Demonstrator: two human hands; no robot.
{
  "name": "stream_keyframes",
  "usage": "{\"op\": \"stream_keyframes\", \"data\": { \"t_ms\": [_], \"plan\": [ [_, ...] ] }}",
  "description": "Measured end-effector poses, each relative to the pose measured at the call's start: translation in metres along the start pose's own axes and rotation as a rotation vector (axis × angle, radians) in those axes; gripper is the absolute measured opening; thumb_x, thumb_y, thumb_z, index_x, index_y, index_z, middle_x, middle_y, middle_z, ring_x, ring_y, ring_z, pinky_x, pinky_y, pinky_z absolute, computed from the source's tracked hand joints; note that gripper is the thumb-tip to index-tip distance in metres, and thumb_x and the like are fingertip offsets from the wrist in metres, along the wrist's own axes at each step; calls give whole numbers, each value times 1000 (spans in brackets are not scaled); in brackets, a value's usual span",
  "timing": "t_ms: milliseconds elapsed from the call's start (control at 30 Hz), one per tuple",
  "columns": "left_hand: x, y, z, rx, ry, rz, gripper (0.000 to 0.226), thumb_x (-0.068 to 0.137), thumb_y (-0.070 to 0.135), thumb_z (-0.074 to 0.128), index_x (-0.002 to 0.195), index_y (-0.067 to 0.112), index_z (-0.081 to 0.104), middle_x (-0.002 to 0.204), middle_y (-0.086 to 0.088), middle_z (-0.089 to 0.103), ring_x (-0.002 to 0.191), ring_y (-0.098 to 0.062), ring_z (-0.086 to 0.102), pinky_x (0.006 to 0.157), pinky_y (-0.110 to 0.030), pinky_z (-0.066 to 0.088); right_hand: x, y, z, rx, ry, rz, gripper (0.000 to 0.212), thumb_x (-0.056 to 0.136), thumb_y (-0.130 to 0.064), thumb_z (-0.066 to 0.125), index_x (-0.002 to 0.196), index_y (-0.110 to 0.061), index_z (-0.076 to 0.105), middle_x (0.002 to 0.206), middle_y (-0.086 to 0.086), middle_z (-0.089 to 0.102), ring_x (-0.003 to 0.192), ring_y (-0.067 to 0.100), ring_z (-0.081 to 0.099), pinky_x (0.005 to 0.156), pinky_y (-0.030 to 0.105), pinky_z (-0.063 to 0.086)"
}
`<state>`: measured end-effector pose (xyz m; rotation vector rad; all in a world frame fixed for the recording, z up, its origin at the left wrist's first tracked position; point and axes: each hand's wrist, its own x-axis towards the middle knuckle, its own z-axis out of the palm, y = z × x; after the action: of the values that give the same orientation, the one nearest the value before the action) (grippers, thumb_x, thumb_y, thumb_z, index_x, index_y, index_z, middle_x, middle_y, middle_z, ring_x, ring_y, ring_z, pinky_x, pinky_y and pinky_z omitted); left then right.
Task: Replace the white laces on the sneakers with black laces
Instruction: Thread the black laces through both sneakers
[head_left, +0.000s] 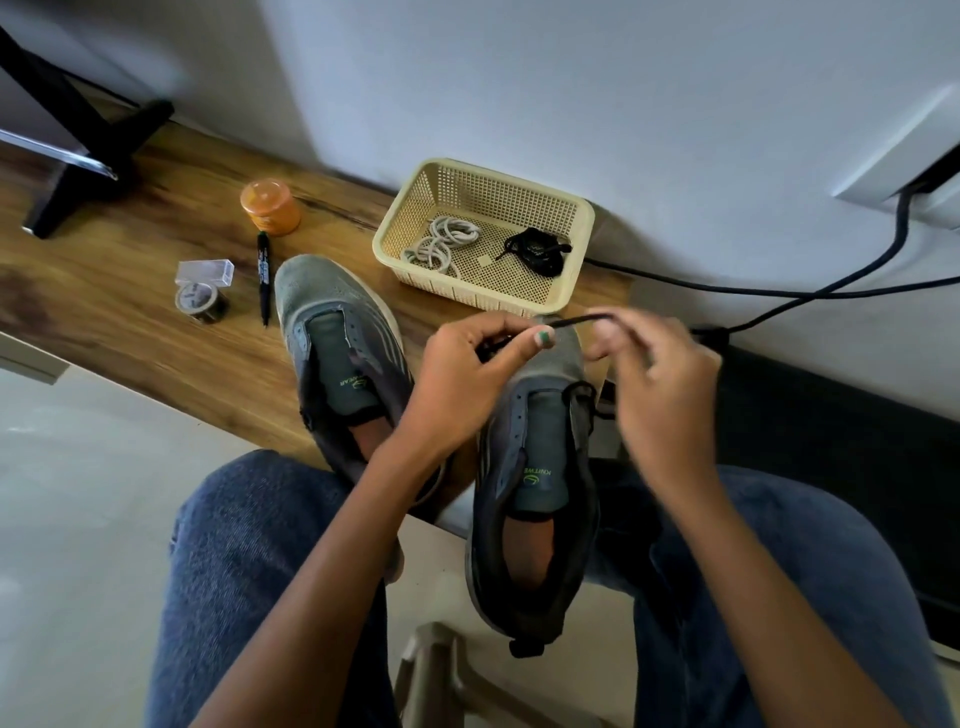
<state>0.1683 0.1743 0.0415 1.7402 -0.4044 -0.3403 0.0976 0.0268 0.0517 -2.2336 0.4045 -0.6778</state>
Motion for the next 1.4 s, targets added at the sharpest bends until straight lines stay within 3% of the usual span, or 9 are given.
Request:
{"op": "stream_keyframes", "data": {
  "t_ms": [100,167,300,433,533,700,867,1133,1400],
  "plan": [
    [2,-5,-12,100,75,-11,19,92,42,59,81,32,71,79,-10,69,68,-31,59,62,-38,49,15,14,-20,197,209,258,28,98,-25,51,75,-34,63,68,-9,64,58,15,47,56,21,38],
    [3,-6,-13,102,134,-26,24,99,32,51,80,29,66,67,11,63,60,-6,52,57,-27,42,15,18,-25,180,201,345,26,99,-25,51,77,-33,64,74,1,69,59,20,48,54,22,38],
    [-1,-5,-9,149,176,-34,33,104,28,34,83,26,59,57,13,50,53,-5,41,55,-31,34,9,18,-16,-93,-59,420,33,97,-25,49,130,-23,54,108,-2,61,100,14,53,96,40,32],
    [-6,0,0,363,-21,10,29,94,21,36,96,25,64,73,2,63,68,-12,54,66,-27,41,1,-1,-4,-98,-122,61,52,91,-17,54,141,-25,42,140,-6,43,132,17,31,106,43,23],
    [-5,-6,7,471,-150,115,30,94,19,41,112,16,63,101,1,67,95,-19,60,81,-33,46,-6,-2,12,-131,-290,-193,40,90,-18,55,129,-20,58,134,-1,54,124,22,46,99,43,32],
    [-6,-10,4,411,-99,81,19,94,28,57,104,26,73,88,10,72,84,-6,65,75,-34,53,-5,9,12,-172,-223,-143,18,88,-17,60,99,-17,73,92,-1,69,88,22,64,80,34,28],
    [-5,-3,1,163,-9,7,9,87,19,71,93,24,75,83,11,74,82,-2,69,81,-35,58,-6,6,9,-167,-280,-102,25,83,-23,69,108,-21,71,106,-6,69,103,18,57,81,30,22],
    [-2,-1,1,57,119,-65,6,81,20,76,83,25,74,74,8,73,72,-5,69,73,-27,57,1,9,1,-206,-135,16,10,85,-18,69,92,-23,75,81,-12,65,91,19,59,78,31,18],
    [-4,-10,6,152,39,-92,12,76,43,72,78,31,74,72,8,72,72,-18,69,71,-52,55,-9,1,14,-210,-260,-150,26,78,-21,67,103,-23,73,92,-9,65,96,15,55,73,27,15]
  ]
}}
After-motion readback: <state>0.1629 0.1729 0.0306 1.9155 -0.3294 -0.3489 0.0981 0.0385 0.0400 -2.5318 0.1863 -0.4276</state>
